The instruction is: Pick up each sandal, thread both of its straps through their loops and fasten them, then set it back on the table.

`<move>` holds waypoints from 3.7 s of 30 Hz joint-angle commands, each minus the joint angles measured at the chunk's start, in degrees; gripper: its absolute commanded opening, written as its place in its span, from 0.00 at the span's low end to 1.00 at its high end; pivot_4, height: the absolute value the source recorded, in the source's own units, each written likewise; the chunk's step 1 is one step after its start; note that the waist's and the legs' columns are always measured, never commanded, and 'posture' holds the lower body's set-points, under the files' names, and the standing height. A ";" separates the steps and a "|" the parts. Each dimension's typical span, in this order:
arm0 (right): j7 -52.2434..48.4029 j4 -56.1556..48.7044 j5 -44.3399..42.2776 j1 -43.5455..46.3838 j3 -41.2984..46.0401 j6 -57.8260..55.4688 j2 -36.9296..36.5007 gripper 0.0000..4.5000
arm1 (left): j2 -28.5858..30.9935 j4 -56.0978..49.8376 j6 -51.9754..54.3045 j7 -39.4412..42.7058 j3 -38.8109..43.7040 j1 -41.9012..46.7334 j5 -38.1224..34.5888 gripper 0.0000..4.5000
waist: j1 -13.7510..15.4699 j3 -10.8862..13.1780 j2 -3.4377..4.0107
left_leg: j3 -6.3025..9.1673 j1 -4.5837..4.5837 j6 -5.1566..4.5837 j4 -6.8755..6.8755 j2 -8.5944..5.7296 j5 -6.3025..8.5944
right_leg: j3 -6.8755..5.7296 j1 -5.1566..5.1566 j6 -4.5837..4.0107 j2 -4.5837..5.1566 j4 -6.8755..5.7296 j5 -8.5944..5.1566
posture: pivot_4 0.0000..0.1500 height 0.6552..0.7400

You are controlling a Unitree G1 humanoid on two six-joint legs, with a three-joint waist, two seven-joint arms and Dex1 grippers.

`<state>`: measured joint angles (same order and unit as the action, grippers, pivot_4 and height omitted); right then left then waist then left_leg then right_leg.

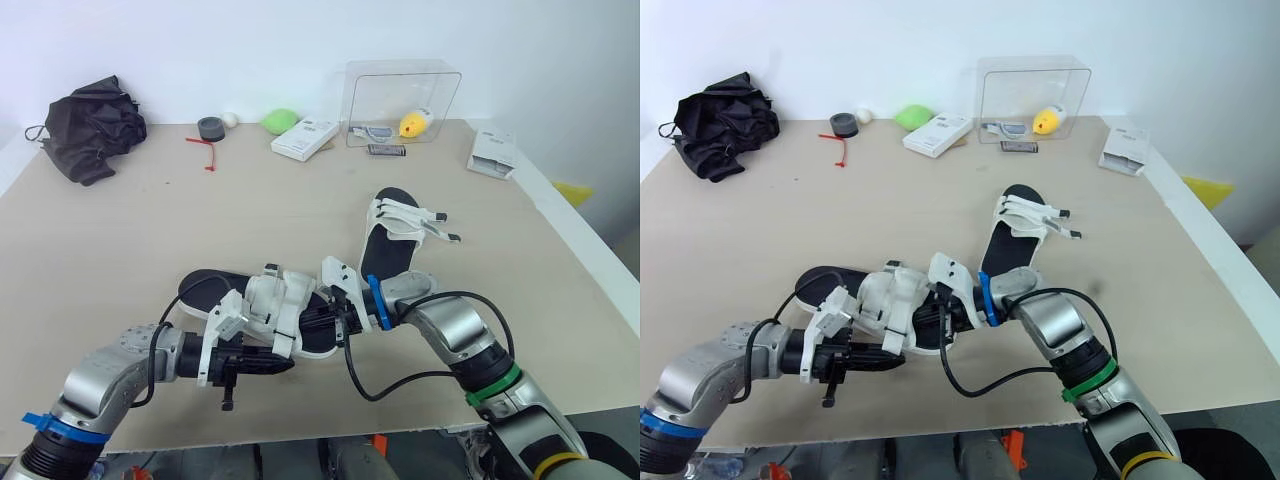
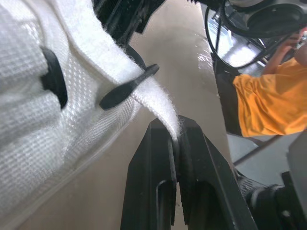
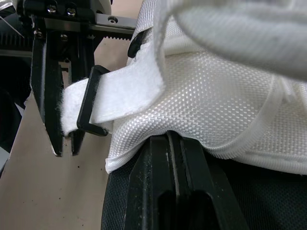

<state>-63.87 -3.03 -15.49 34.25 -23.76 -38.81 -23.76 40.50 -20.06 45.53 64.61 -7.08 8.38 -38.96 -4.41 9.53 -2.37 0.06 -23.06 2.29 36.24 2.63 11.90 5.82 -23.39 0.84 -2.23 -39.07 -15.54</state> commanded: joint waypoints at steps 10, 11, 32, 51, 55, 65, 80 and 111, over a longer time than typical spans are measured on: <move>-0.73 1.88 0.57 0.65 -1.06 0.21 -0.26 0.00 | 11.81 -3.26 27.66 3.38 7.89 11.32 -33.27 0.01 | -0.07 0.18 -0.06 | 0.12 -0.06 0.02 -0.03 0.11 0.02 | -0.10 -0.06 -0.14 -0.17 0.00 -0.03 | 1.00 1.00; -0.73 1.94 0.57 0.68 -1.05 0.24 -0.25 0.00 | 9.63 -0.81 28.62 0.20 8.95 12.98 -35.60 0.01 | -0.05 0.18 -0.05 | 0.13 -0.06 0.01 -0.03 0.11 0.03 | -0.12 -0.06 -0.14 -0.17 0.00 -0.04 | 1.00 1.00; 0.34 1.71 0.55 0.36 -1.10 0.23 0.00 0.00 | -17.84 33.09 37.96 -41.07 11.47 32.17 -31.87 0.01 | 0.62 0.13 -0.07 | 0.32 -0.12 0.17 0.25 -0.10 -0.22 | -0.12 0.14 0.10 -0.13 -0.02 0.32 | 1.00 1.00; 1.11 1.39 0.36 -0.15 -1.10 0.00 0.23 0.00 | -24.60 46.10 34.68 -47.28 18.77 41.89 -17.07 0.80 | 0.62 -0.05 0.01 | 0.51 0.07 0.03 0.24 -0.44 -0.59 | -0.02 0.41 0.28 -0.02 -0.01 0.48 | 1.00 1.00; 1.03 1.25 0.37 -0.27 -1.16 -0.10 0.27 0.00 | -27.65 49.72 35.66 -49.84 27.76 46.48 -21.53 0.80 | 0.44 0.00 -0.03 | 0.52 -0.04 -0.08 0.24 -0.70 -0.78 | 0.03 0.32 0.47 0.19 -0.01 0.64 | 1.00 1.00; 0.11 2.06 0.26 1.05 -0.20 -0.62 -0.61 0.00 | -26.95 51.29 35.25 -56.54 40.52 50.54 -24.95 0.80 | 0.02 0.09 -0.16 | 0.50 -0.37 0.14 -0.06 -0.93 -0.63 | 0.13 0.02 0.77 0.48 0.10 0.45 | 1.00 1.00; 0.37 -14.49 -10.54 -1.53 16.44 -11.58 -15.07 0.00 | 2.29 17.52 15.36 -10.22 17.87 26.06 -12.51 0.80 | 0.28 0.20 -0.13 | 1.00 -1.28 0.41 -0.41 -1.11 -0.49 | -0.17 -0.82 0.24 1.01 0.07 0.26 | 1.00 1.00; 23.19 -38.07 -38.22 -25.63 38.07 -21.74 -17.99 0.00 | -0.82 36.65 -32.47 21.41 -2.13 23.47 18.46 0.80 | 1.83 0.25 -0.09 | 1.20 -1.55 -0.08 0.24 -1.02 -0.51 | -0.78 -0.60 0.55 0.81 0.03 0.03 | 1.00 1.00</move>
<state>-40.96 -39.77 -52.18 8.46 13.68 -61.72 -41.11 40.69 15.70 13.92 84.89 -8.02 31.34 -21.38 -2.58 9.79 -2.46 1.26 -24.60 2.21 36.49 1.61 11.39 5.03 -23.97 1.39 -1.41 -39.04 -15.51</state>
